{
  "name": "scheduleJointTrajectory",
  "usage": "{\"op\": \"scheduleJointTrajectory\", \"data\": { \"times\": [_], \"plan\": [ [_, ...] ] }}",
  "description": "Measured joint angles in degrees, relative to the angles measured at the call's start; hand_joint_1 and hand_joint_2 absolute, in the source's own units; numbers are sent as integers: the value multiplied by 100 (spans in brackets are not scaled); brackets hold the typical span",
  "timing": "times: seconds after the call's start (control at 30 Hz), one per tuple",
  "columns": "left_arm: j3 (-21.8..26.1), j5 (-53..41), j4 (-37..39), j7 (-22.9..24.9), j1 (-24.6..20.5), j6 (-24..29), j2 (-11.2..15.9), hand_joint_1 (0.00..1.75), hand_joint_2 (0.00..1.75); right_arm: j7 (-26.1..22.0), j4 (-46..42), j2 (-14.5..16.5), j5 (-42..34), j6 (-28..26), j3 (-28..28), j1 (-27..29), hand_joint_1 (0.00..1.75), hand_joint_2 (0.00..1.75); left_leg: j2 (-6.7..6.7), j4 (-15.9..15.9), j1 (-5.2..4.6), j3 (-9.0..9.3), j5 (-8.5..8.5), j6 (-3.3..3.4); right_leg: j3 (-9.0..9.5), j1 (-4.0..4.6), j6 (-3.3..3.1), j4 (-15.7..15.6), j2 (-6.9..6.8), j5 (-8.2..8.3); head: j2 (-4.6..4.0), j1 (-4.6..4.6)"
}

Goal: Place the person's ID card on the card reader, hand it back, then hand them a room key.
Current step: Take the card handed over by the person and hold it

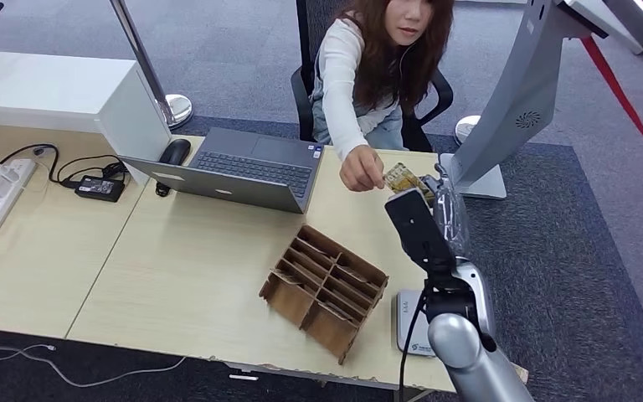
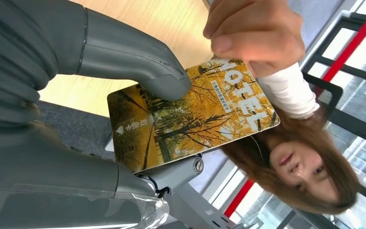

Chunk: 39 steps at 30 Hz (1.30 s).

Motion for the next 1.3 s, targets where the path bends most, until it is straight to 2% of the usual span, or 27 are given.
{"op": "scheduleJointTrajectory", "data": {
  "times": [0.3, 0.4, 0.53, 0.7, 0.83, 1.0, 1.3],
  "plan": [
    [2, -36, 5, 162, -2, -75, -18, 0, 0, -209, -740, -195, 624, -201, -270, 974, 175, 175, 1, 0, 1, 1, -3, 0, -4, 0, -2, -2, 1, -3, 0, 1],
    [-8, -37, 5, 261, -3, -100, -26, 0, 0, -296, -926, -215, 1061, -250, -492, 1413, 175, 175, 0, 0, 1, 1, -3, 0, -4, 0, -2, -3, 0, -3, 0, 2],
    [-46, -35, 6, 412, -10, -144, -35, 0, 0, -162, -1030, -217, 1733, -365, -838, 2001, 175, 175, 0, -1, 0, -1, -4, 0, -5, 0, -2, -4, 1, -3, 0, 2],
    [-136, -32, 8, 560, -25, -154, -49, 0, 0, -269, -988, -170, 2162, -466, -1417, 2580, 175, 175, -1, -1, -1, -3, -5, 1, -5, -1, -2, -6, 1, -4, 0, 4],
    [-241, -32, 8, 624, -50, -181, -50, 0, 0, -276, -898, -56, 2658, -535, -1876, 2851, 175, 175, 2, -1, -1, 0, -5, 1, -6, -1, -3, -6, 3, -3, 0, 4],
    [-361, -32, -1, 727, -74, -156, -50, 0, 0, -63, -689, 67, 3469, -454, -2305, 3050, 175, 175, 2, -1, 0, 0, -5, 1, -6, -1, -3, -6, 3, -3, 0, 4],
    [-663, -30, -45, 851, -97, -135, -50, 0, 0, -9, -126, 235, 3709, -471, -2933, 3236, 175, 175, 3, -1, 0, -1, -5, 1, -6, -1, -2, -6, 4, -4, 0, 7]
  ]
}}
